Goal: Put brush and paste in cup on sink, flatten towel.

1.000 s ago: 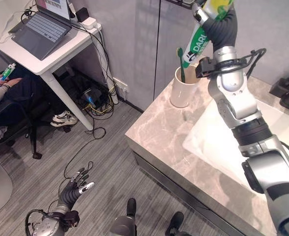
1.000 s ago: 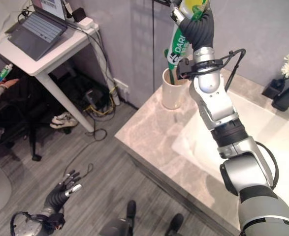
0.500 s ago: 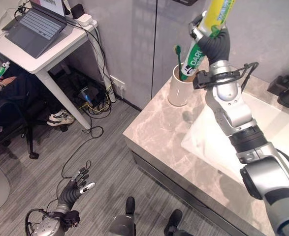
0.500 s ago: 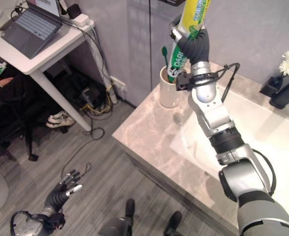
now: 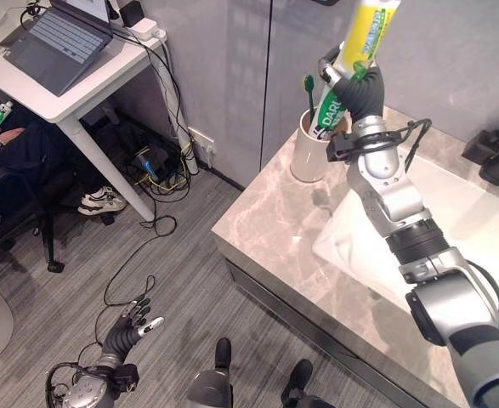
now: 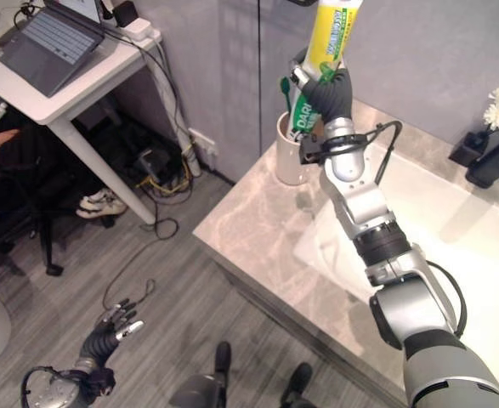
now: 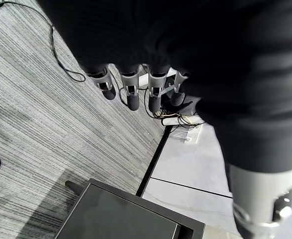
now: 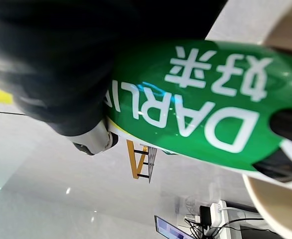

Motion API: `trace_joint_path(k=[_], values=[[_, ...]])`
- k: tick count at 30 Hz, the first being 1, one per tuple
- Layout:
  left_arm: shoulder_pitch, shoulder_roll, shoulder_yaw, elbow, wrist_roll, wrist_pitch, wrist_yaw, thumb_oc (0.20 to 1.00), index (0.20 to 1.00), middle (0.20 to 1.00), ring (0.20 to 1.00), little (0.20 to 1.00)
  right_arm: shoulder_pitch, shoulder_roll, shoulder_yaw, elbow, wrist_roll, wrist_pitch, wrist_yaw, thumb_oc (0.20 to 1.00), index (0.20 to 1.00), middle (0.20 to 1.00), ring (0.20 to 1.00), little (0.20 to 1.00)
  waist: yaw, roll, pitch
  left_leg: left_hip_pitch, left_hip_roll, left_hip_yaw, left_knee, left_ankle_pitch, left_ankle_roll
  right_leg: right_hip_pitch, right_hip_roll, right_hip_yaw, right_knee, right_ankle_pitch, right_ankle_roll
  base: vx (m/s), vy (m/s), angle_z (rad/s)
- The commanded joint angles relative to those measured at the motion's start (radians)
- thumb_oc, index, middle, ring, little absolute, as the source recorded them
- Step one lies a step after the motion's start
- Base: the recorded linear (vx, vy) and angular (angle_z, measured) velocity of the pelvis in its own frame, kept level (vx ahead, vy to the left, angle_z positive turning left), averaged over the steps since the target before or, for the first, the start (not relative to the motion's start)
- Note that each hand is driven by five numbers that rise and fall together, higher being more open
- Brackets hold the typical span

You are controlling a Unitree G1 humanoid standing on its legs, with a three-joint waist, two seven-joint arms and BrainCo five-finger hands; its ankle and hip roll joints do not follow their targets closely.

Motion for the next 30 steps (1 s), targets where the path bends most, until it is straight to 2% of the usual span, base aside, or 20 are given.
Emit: trace_joint_path(k=[1, 3, 4, 6, 8, 9, 18, 21, 28, 30], values=[[0.001, 0.021, -0.028, -0.040, 0.017, -0.048, 0.010, 1.000, 1.000, 1.000, 1.000, 1.000, -0.091, -0.027, -0.036, -0.007, -0.014, -0.056, -0.006, 0.200, 0.200, 0.200, 0.200, 0.200, 0.019, -0.029, -0.004, 0.011, 0.007, -0.057, 0.006, 0.001, -0.016, 0.074, -0.059, 0.003, 0.009, 0.026, 0.043, 0.00, 0.000, 0.00], [0.005, 0.023, -0.026, -0.058, 0.011, -0.046, 0.010, 1.000, 1.000, 1.000, 1.000, 1.000, -0.094, -0.025, -0.038, 0.006, -0.012, -0.056, -0.009, 0.200, 0.200, 0.200, 0.200, 0.200, 0.019, -0.030, -0.004, 0.012, 0.006, -0.056, 0.006, -0.001, -0.016, 0.076, -0.059, 0.003, 0.009, 0.026, 0.043, 0.00, 0.000, 0.00], [0.007, 0.023, -0.025, -0.064, 0.010, -0.046, 0.009, 1.000, 1.000, 1.000, 1.000, 1.000, -0.095, -0.024, -0.039, 0.011, -0.010, -0.056, -0.009, 0.228, 0.228, 0.228, 0.228, 0.228, 0.019, -0.029, -0.005, 0.013, 0.007, -0.056, 0.006, -0.001, -0.016, 0.076, -0.060, 0.003, 0.009, 0.027, 0.043, 0.00, 0.000, 0.00], [0.010, 0.025, -0.025, -0.073, 0.006, -0.046, 0.006, 1.000, 1.000, 1.000, 1.000, 1.000, -0.096, -0.019, -0.041, 0.020, -0.011, -0.055, -0.008, 0.354, 0.354, 0.354, 0.354, 0.354, 0.017, -0.029, -0.006, 0.014, 0.006, -0.055, 0.006, -0.002, -0.015, 0.076, -0.059, 0.005, 0.009, 0.027, 0.042, 0.00, 0.000, 0.00], [0.010, 0.024, -0.026, -0.076, 0.004, -0.045, 0.004, 1.000, 1.000, 1.000, 1.000, 1.000, -0.098, -0.016, -0.042, 0.026, -0.013, -0.053, -0.009, 0.749, 0.749, 0.749, 0.749, 0.749, 0.017, -0.028, -0.006, 0.015, 0.006, -0.054, 0.006, -0.002, -0.015, 0.078, -0.059, 0.007, 0.009, 0.028, 0.042, 0.00, 0.000, 0.00], [0.010, 0.025, -0.026, -0.077, 0.005, -0.045, 0.004, 1.000, 1.000, 1.000, 1.000, 1.000, -0.097, -0.017, -0.042, 0.028, -0.014, -0.051, -0.010, 1.000, 1.000, 1.000, 1.000, 1.000, 0.016, -0.027, -0.006, 0.016, 0.006, -0.053, 0.006, -0.002, -0.015, 0.078, -0.059, 0.007, 0.009, 0.028, 0.042, 0.00, 0.000, 0.00], [-0.005, 0.029, -0.040, -0.075, 0.014, -0.044, 0.007, 1.000, 1.000, 1.000, 1.000, 1.000, -0.091, 0.003, -0.074, 0.026, -0.020, -0.047, -0.042, 1.000, 1.000, 1.000, 1.000, 1.000, 0.015, -0.024, -0.013, 0.025, 0.004, -0.054, 0.006, -0.007, -0.013, 0.085, -0.062, 0.011, 0.009, 0.030, 0.042, 0.00, 0.000, 0.00], [-0.029, 0.047, -0.039, -0.085, 0.061, -0.060, 0.024, 1.000, 1.000, 1.000, 1.000, 1.000, -0.076, 0.003, -0.089, -0.016, -0.034, -0.056, -0.059, 1.000, 1.000, 1.000, 1.000, 1.000, 0.012, -0.020, -0.021, 0.031, 0.002, -0.053, 0.006, -0.009, -0.012, 0.091, -0.065, 0.011, 0.009, 0.029, 0.042, 0.00, 0.000, 0.00], [-0.066, 0.045, -0.034, -0.109, 0.068, -0.074, 0.046, 1.000, 1.000, 1.000, 1.000, 1.000, -0.026, 0.016, -0.142, -0.176, -0.092, -0.081, -0.098, 1.000, 1.000, 1.000, 1.000, 1.000, 0.008, -0.006, -0.031, 0.039, 0.000, -0.052, 0.006, -0.009, -0.012, 0.099, -0.069, 0.008, 0.009, 0.028, 0.041, -0.01, 0.001, 0.00], [-0.080, 0.045, -0.001, -0.200, 0.064, -0.091, 0.058, 1.000, 1.000, 1.000, 1.000, 1.000, 0.033, 0.007, -0.179, -0.306, -0.141, -0.099, -0.103, 1.000, 1.000, 1.000, 1.000, 1.000, -0.003, 0.004, -0.034, 0.048, 0.003, -0.047, 0.006, -0.015, -0.013, 0.104, -0.070, 0.013, 0.009, 0.025, 0.042, 0.00, 0.000, 0.00]])
